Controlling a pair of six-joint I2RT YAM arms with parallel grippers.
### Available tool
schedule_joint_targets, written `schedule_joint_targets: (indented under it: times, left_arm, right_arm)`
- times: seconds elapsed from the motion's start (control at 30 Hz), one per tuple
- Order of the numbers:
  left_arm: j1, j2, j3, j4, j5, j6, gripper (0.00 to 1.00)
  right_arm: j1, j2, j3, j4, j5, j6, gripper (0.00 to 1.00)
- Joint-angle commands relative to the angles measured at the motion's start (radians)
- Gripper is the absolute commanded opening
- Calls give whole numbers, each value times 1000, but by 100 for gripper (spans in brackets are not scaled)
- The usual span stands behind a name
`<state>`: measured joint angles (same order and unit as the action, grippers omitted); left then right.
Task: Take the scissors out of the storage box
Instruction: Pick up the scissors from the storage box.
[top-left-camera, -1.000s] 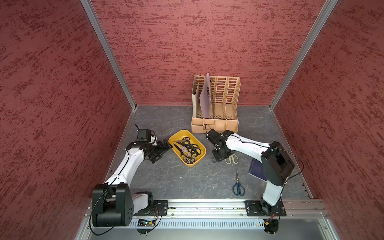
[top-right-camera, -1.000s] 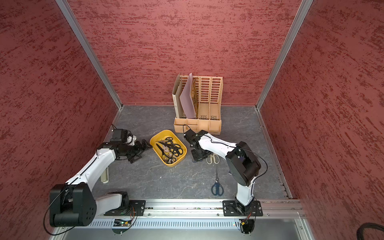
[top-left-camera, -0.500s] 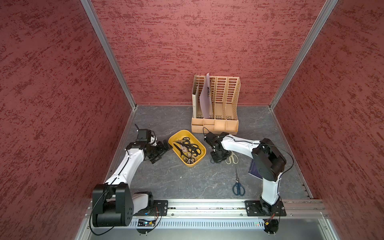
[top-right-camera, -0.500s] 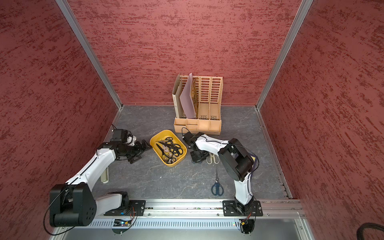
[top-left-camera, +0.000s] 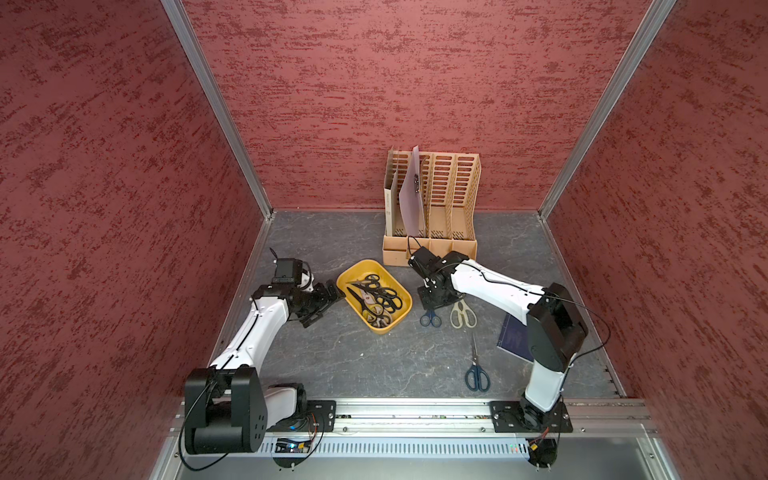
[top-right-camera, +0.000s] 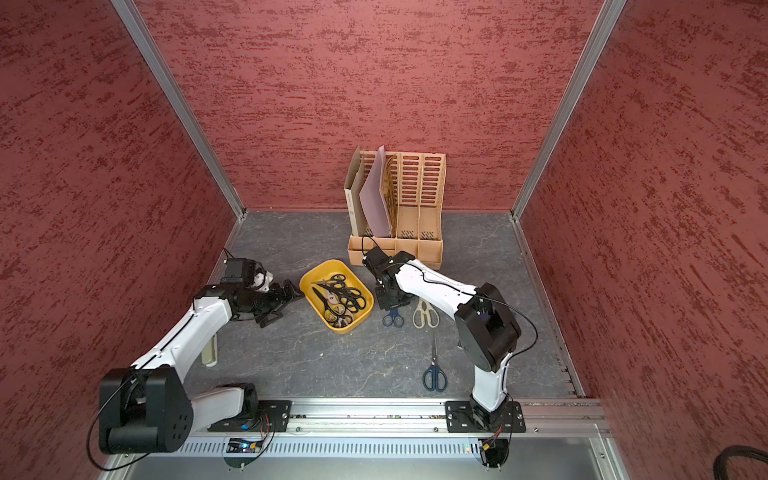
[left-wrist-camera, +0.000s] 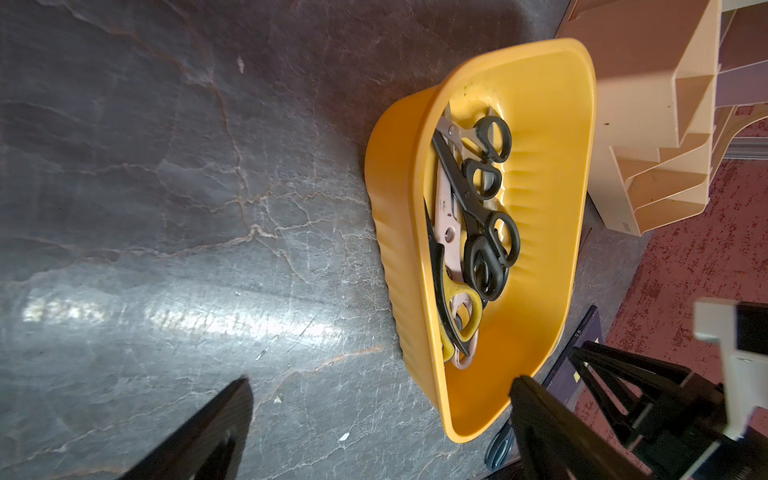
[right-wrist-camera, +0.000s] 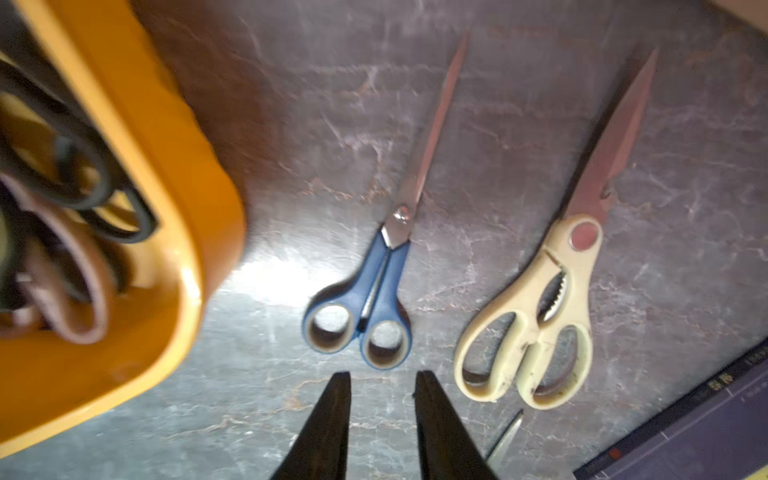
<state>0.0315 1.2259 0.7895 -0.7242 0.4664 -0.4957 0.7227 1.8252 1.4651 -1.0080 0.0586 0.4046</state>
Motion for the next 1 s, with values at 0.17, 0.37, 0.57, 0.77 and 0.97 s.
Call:
schedule_joint_targets:
  times: [0.17, 0.37, 0.57, 0.77, 0.97]
  left_arm:
    - [-1, -11, -27, 43, 10, 2, 100]
    - [4, -38, -57, 37, 6, 6, 100]
    - [14, -49, -66, 26, 6, 14, 100]
    - [24, -49, -61, 16, 5, 29, 100]
    - [33, -33, -45, 9, 6, 47, 100]
  right_arm:
    - [36, 41, 123, 140, -235, 64, 31]
    - [92, 168, 229, 182, -321, 94, 30]
    - [127, 269, 309, 182, -328, 119, 28]
    - [135, 305, 314, 154, -283, 148, 27]
    - [142, 330, 312, 135, -222, 161, 28]
